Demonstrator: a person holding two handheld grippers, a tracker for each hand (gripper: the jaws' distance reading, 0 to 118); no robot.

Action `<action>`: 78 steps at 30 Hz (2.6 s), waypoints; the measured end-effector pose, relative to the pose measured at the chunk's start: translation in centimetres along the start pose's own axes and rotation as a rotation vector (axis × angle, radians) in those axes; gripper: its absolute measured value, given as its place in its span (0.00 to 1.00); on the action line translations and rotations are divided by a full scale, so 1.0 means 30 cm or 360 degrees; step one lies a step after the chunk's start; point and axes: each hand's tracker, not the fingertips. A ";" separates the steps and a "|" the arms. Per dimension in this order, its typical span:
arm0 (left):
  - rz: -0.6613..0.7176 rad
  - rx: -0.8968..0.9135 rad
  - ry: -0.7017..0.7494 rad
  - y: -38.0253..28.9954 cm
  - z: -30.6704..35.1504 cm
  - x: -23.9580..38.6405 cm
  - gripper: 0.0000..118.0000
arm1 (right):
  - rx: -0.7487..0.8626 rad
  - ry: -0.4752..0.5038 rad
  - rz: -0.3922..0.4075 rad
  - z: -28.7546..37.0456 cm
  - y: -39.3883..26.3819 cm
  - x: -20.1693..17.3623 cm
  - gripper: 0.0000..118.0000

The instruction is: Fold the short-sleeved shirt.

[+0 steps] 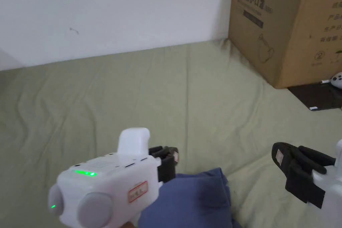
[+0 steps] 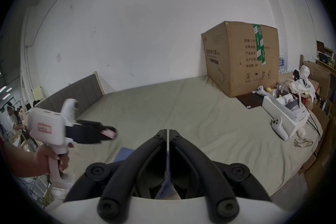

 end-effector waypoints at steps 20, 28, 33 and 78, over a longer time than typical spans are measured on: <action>-0.0212 0.0845 0.0971 -0.184 0.405 -0.037 0.05 | 0.0652 -0.0455 0.0371 0.014 -0.059 -0.237 0.04; -0.0187 0.0678 0.0943 -0.185 0.402 -0.072 0.05 | 0.0276 -0.0003 0.0466 -0.053 0.025 -0.200 0.04; -0.0041 0.0401 0.0751 -0.197 0.371 -0.160 0.05 | -0.0885 0.0311 0.0347 -0.434 -0.096 -0.126 0.04; 0.0552 -0.0898 0.0379 -0.129 0.255 -1.118 0.23 | -0.1048 0.0325 -0.0268 -0.538 -0.228 0.001 0.04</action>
